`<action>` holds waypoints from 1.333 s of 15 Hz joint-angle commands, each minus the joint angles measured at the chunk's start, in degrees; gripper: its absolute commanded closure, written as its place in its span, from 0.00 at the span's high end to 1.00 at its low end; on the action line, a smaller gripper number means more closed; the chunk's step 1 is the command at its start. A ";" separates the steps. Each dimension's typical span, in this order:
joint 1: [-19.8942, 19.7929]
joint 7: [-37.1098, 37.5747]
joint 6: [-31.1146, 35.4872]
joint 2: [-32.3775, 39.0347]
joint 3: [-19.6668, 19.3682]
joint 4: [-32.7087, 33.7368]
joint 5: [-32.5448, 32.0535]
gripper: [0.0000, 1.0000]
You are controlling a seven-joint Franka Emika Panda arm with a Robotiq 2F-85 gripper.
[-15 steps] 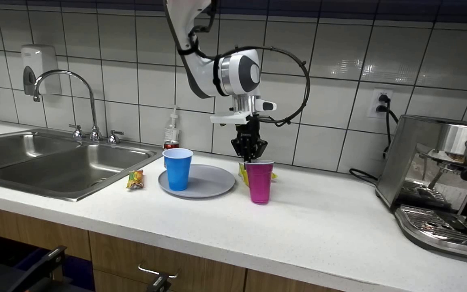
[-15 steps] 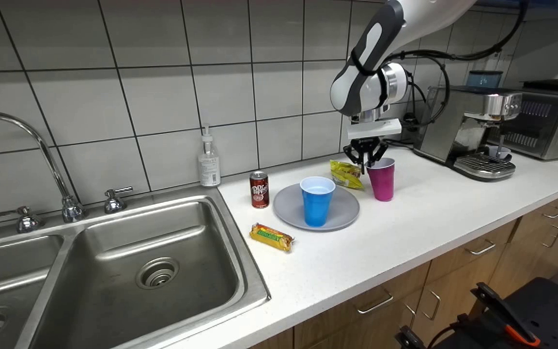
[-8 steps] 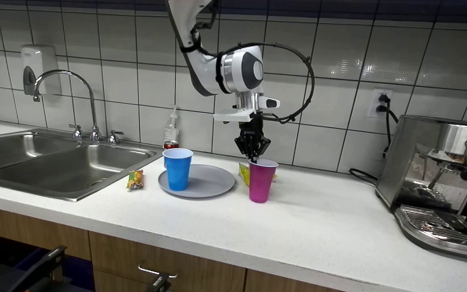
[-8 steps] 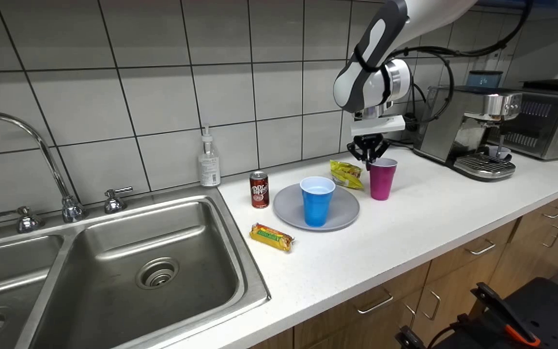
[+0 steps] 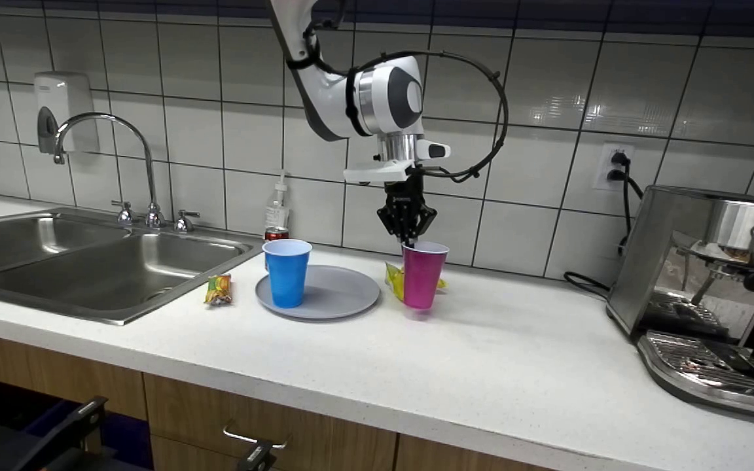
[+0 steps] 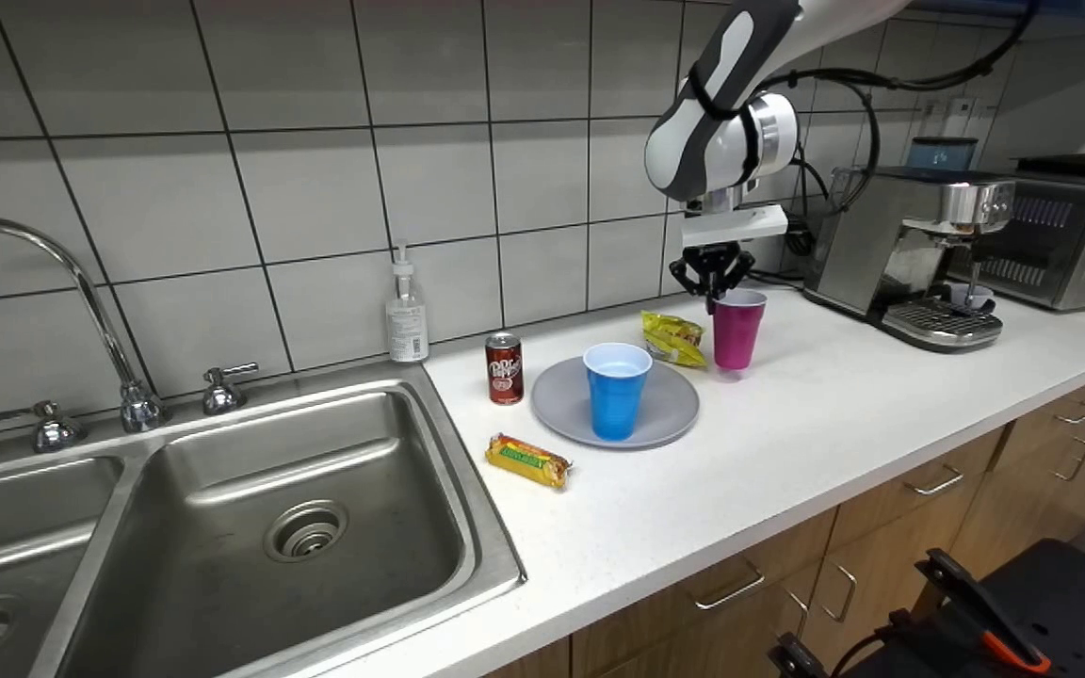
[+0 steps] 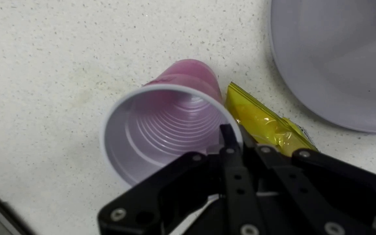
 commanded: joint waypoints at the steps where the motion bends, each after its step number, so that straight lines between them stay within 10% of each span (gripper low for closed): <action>1: 1.29 -0.22 -0.20 -2.35 -0.10 -1.87 -2.17 0.01; 20: 8.06 0.47 -0.45 -5.08 3.38 -4.84 -3.60 0.01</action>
